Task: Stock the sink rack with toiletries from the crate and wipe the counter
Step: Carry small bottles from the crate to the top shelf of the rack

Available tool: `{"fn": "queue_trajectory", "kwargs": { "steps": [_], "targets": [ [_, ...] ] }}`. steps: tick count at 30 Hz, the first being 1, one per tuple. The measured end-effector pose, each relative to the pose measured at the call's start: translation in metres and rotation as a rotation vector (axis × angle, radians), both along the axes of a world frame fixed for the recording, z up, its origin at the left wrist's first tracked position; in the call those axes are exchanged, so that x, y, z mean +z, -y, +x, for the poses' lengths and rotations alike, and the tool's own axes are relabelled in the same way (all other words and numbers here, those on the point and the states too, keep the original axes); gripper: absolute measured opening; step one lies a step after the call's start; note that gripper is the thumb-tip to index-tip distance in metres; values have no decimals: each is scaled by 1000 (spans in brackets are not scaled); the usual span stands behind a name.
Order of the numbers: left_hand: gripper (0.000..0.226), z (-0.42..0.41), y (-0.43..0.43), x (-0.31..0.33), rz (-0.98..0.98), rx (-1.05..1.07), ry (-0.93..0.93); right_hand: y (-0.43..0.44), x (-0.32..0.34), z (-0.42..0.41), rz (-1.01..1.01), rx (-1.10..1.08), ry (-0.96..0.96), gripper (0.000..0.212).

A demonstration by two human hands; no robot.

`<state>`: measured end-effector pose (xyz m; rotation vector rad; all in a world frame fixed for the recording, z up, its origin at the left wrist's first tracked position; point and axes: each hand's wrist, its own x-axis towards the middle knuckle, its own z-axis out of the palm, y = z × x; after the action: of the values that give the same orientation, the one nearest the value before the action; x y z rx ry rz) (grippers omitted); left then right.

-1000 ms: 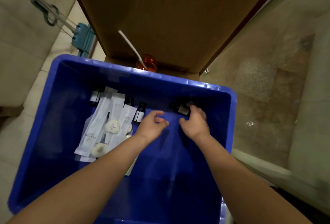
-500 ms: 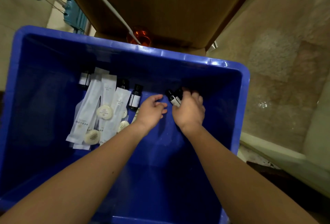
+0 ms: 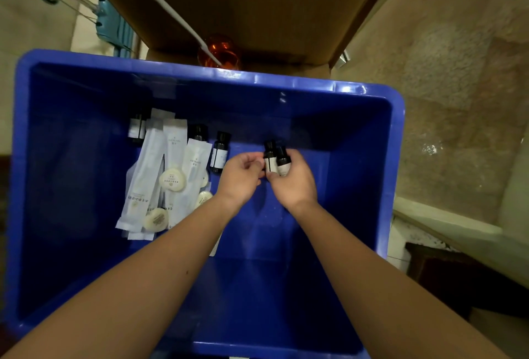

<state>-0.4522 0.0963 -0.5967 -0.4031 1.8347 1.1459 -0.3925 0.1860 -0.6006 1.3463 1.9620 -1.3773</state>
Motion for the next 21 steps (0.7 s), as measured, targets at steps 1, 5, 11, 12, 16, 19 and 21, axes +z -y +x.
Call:
{"fn": "queue_trajectory", "kwargs": {
  "steps": [1,5,11,12,16,19,21],
  "targets": [
    [23,-1,2,1,-1,-27,-1,1,1,1,-12,-26,-6,41],
    [25,-6,11,10,23,-80,0,5,8,4,-98,-136,-62,32],
    [25,-12,24,22,6,-155,-30,23,21,6,-149,-222,-124,32],
    [24,-13,27,26,11,-160,-23,28,25,7,-152,-229,-137,33],
    [21,-14,39,48,37,-146,18,50,44,7,-182,-257,-179,34],
    [24,-12,51,67,52,-163,22,63,64,9,-173,-258,-190,37],
    [23,-9,59,83,52,-183,9,70,84,13,-178,-251,-188,34]
  ]
}}
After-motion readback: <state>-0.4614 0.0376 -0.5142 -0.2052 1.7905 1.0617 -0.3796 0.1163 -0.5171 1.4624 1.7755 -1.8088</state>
